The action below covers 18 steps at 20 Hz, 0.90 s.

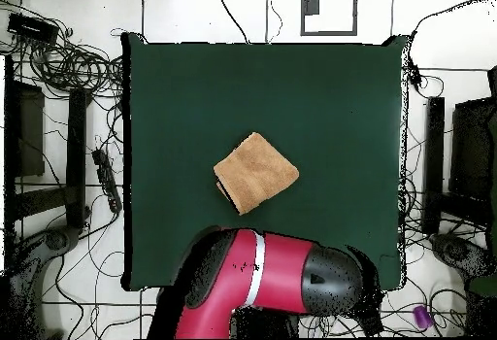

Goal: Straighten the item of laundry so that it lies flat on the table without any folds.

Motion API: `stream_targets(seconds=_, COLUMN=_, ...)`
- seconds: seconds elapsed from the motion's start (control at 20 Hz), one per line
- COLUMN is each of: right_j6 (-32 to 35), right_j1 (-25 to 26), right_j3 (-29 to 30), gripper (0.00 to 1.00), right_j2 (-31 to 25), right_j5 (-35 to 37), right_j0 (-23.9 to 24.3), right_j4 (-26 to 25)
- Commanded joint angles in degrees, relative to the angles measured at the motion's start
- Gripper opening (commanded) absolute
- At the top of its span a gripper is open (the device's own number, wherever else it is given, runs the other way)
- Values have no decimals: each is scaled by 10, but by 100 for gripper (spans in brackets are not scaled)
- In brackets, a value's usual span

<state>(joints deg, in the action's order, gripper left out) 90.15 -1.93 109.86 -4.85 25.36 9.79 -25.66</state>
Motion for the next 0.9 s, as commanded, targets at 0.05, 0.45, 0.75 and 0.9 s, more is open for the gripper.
stream_targets(seconds=0.05, right_j6=33, right_j1=-28, right_j3=-151, gripper=100, right_j2=-73, right_j5=49, right_j0=-9, right_j4=53)
stream_targets(seconds=0.45, right_j6=47, right_j1=-33, right_j3=-158, gripper=100, right_j2=-78, right_j5=91, right_j0=-13, right_j4=68)
stream_targets(seconds=0.75, right_j6=50, right_j1=-35, right_j3=-167, gripper=100, right_j2=-73, right_j5=123, right_j0=-23, right_j4=78)
stream_targets(seconds=0.9, right_j6=52, right_j1=-37, right_j3=-170, gripper=100, right_j2=-72, right_j5=136, right_j0=-25, right_j4=84)
